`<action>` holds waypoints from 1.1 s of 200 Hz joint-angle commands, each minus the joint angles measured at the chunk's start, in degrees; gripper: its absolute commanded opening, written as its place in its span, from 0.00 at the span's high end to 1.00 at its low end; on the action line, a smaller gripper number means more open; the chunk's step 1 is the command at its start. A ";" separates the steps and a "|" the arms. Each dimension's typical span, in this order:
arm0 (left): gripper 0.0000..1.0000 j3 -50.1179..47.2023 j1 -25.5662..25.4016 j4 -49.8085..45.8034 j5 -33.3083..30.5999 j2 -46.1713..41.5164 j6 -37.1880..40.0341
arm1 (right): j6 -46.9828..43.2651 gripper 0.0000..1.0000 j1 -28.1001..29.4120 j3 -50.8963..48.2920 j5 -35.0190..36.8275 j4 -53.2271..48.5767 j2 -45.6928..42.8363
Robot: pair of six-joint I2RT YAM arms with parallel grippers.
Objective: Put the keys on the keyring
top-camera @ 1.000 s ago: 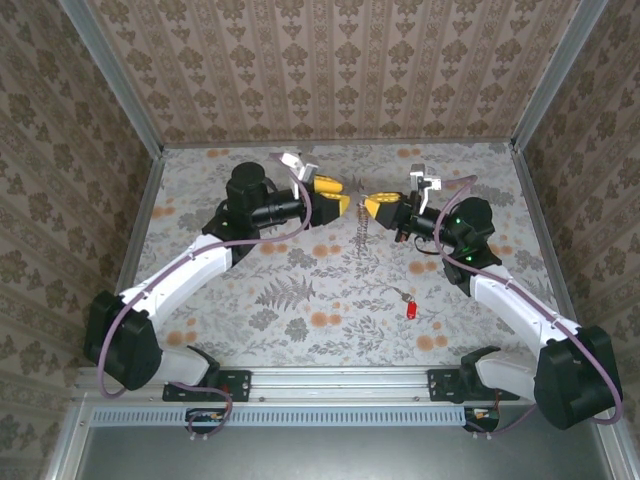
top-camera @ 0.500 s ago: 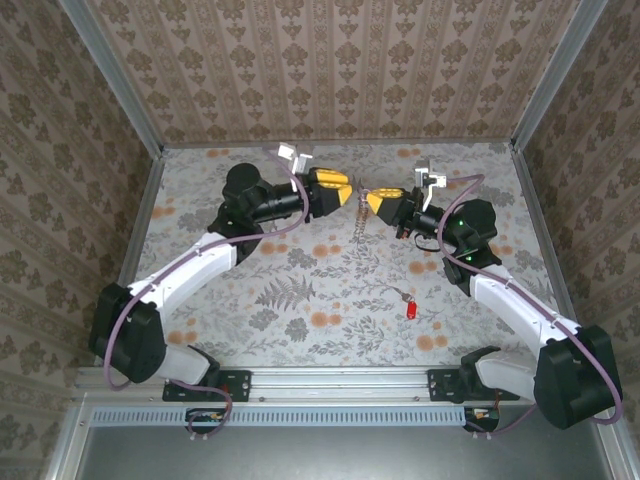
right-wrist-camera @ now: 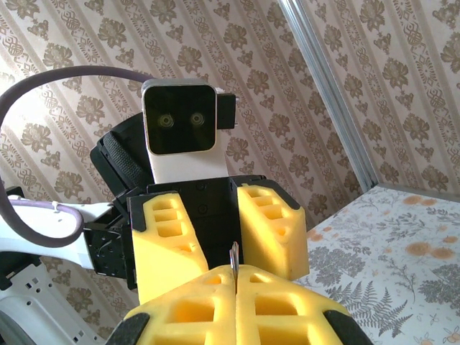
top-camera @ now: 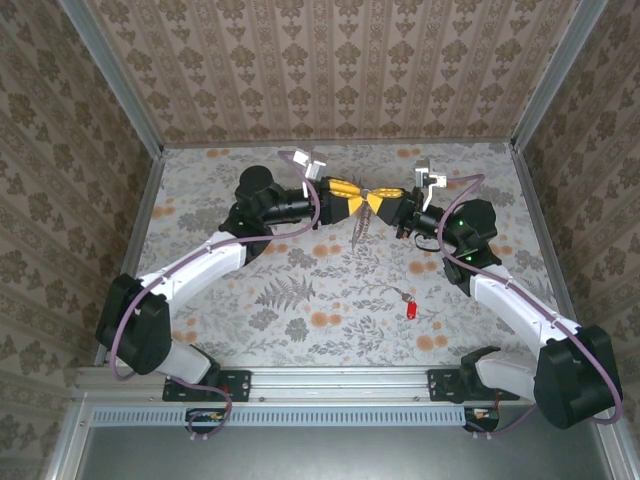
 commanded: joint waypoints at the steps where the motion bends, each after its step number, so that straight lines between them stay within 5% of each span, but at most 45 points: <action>1: 0.62 2.13 -0.43 2.58 1.78 0.29 -0.49 | 0.39 1.00 -0.12 1.23 0.89 3.07 0.14; 99: 0.64 2.70 -0.91 4.04 1.73 0.73 -0.66 | 0.27 1.00 -0.13 1.07 0.89 3.07 0.40; 152: 0.76 3.45 -1.26 4.24 2.48 1.66 -0.62 | 0.18 1.00 -0.13 1.06 0.89 3.00 0.54; 220: 0.79 2.22 -1.09 5.87 2.35 1.22 -1.24 | -0.79 1.00 -0.16 1.01 1.76 1.86 0.32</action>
